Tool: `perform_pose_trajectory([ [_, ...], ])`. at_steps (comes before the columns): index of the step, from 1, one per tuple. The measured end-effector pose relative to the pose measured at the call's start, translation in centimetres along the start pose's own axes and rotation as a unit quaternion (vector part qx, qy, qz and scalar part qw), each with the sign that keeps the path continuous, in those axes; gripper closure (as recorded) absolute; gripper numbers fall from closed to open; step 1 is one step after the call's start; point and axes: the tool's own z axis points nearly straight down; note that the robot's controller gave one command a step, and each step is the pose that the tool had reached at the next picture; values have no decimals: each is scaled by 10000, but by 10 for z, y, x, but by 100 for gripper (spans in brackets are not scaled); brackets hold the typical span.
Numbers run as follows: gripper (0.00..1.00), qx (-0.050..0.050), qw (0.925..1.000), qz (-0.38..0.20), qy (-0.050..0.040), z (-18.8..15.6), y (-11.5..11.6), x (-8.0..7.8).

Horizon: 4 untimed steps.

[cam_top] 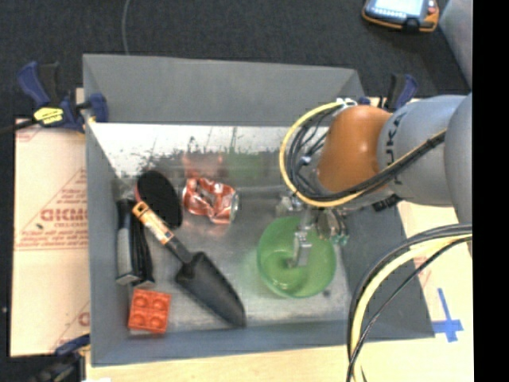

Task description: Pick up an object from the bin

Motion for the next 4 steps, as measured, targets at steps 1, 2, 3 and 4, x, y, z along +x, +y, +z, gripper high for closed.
perform_pose_trajectory([
  [1, 0, 5, 10000, -52, -4, -1, -2, 0],
  [2, 0, 8, 9999, -148, -20, -42, 5, 41],
  [3, 0, 15, 9999, -171, -17, -50, -3, 11],
  [4, 0, 16, 9935, -1140, -19, 0, -16, 30],
])
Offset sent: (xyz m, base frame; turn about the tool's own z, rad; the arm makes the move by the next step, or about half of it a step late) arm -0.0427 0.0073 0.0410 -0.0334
